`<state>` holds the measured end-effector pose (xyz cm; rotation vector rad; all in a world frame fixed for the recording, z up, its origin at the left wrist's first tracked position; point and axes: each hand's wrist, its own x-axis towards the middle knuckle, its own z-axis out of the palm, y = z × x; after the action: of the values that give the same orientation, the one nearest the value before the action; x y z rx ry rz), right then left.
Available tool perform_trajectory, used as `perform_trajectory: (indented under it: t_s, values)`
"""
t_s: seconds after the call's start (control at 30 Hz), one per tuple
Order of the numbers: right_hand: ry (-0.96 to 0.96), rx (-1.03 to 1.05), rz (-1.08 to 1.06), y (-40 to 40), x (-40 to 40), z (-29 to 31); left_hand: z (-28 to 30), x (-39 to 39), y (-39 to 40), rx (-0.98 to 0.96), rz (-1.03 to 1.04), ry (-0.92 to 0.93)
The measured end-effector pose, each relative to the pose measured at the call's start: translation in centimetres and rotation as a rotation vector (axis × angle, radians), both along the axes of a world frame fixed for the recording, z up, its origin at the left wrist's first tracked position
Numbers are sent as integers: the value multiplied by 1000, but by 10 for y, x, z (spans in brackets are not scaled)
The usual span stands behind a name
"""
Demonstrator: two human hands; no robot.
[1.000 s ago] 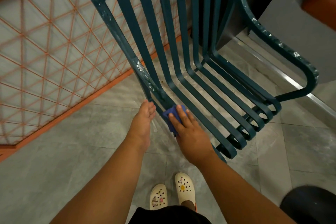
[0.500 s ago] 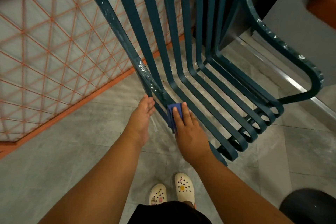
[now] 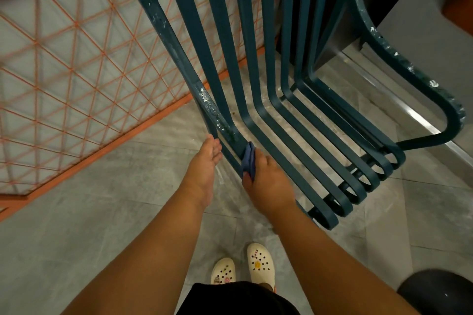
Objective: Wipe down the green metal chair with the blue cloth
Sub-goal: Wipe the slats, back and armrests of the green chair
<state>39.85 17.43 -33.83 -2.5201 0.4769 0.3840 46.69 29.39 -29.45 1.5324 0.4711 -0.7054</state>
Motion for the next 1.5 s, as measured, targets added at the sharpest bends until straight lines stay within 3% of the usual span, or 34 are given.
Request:
perform_trajectory:
  t_s: [0.1,0.17,0.4,0.57,0.63,0.73,0.87,1.1,1.2,1.3,1.5]
  values:
    - [191,411,-157,-21,28,10,2,1,0,-5,11,-1]
    - [248,507,-170,-28,37,14,4,2,-1,-7,12,-1]
    - [-188,548,-218,15,67,18,11,4,-3,-50,86,-25]
    - [-252,26,230,30,62,-1,11,7,1,-31,117,-47]
    - [-192,-68,302,25,50,-6,11,9,2,-14,120,-30]
    - [-99,-79,304,14,32,-6,9,13,5,1,100,-3]
    - [-43,-16,142,26,51,4,6,16,10,9,104,-8]
    - [-216,-193,431,20,32,-11,4,21,18,3,131,2]
    - [-81,-116,311,9,22,-9,3,23,20,13,130,-7]
    - [-68,-57,171,19,44,-4,2,23,21,16,133,-7]
    - [-170,-156,356,26,43,-8,7,24,14,-31,116,-6]
